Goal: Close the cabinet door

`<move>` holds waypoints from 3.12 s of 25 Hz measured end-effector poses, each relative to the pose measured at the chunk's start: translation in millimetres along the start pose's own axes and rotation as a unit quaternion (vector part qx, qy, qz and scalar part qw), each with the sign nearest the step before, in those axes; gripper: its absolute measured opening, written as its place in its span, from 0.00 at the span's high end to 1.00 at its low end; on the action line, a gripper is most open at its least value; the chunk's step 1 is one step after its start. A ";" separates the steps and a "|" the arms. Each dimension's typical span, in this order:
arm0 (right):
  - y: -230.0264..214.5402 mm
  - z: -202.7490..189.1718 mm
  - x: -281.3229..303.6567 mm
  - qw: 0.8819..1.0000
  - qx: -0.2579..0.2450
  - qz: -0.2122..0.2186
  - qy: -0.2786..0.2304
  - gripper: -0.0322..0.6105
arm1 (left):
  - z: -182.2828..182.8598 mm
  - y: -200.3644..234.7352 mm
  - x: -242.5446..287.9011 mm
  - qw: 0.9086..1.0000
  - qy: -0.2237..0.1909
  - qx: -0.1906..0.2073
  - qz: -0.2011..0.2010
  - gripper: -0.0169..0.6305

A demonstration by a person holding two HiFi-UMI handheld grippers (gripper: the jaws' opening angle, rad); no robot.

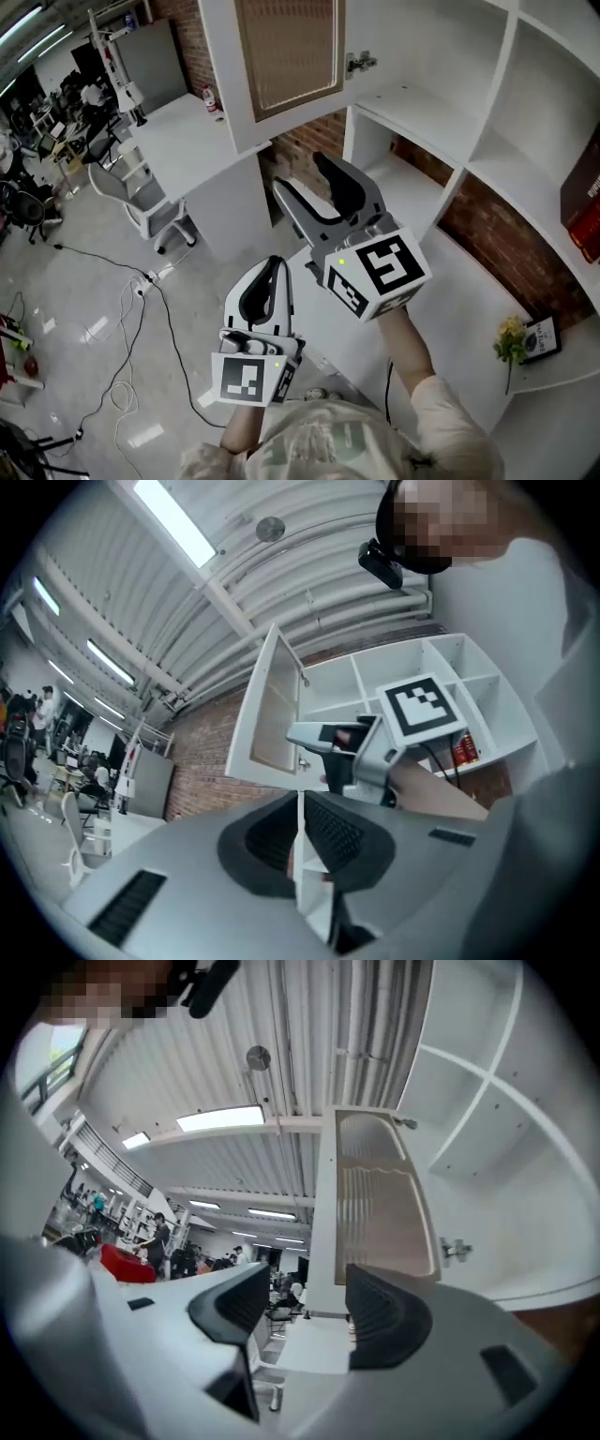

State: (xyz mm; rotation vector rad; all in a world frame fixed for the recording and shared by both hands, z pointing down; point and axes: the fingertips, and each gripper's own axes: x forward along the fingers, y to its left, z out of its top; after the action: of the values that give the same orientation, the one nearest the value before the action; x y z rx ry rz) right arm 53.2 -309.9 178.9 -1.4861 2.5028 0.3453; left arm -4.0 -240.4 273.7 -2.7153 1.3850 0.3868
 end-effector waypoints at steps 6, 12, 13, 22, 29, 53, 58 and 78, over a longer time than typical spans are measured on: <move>6.4 -4.1 79.2 0.999 0.027 -0.018 0.004 0.55 | 8.9 54.3 -42.8 0.996 -0.012 0.014 0.086 0.95; -2.0 -12.7 126.0 0.996 0.014 -0.093 0.007 0.55 | 13.7 78.6 -57.6 0.993 -0.009 0.020 0.116 0.95; -5.8 -15.4 131.6 0.994 0.013 -0.107 0.007 0.55 | 11.9 81.0 -58.9 0.993 -0.007 0.022 0.119 0.95; -18.2 -35.5 157.9 0.979 -0.031 -0.197 0.033 0.56 | 12.1 103.4 -71.6 0.989 -0.010 0.025 0.143 0.95; -18.0 -35.4 155.5 0.977 -0.026 -0.209 0.021 0.58 | 7.0 102.4 -72.6 0.990 -0.006 0.017 0.141 0.95; -11.1 -5.2 71.0 0.988 -0.030 -0.148 0.021 0.71 | -3.0 49.5 -32.2 0.999 -0.003 -0.004 0.038 0.95; -14.0 1.7 51.3 0.989 -0.026 -0.142 0.016 0.74 | -4.7 38.0 -21.5 1.000 -0.003 -0.009 0.014 0.95; -97.9 34.8 -71.9 0.960 -0.111 -0.258 0.008 0.82 | -28.4 -41.0 26.5 0.994 0.018 -0.024 -0.101 0.95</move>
State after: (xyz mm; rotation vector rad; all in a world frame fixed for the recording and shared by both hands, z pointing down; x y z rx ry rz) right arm 175.4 -284.9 158.0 -2.1556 2.0271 0.5290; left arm 49.3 -241.9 292.3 -2.8797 1.1085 0.3610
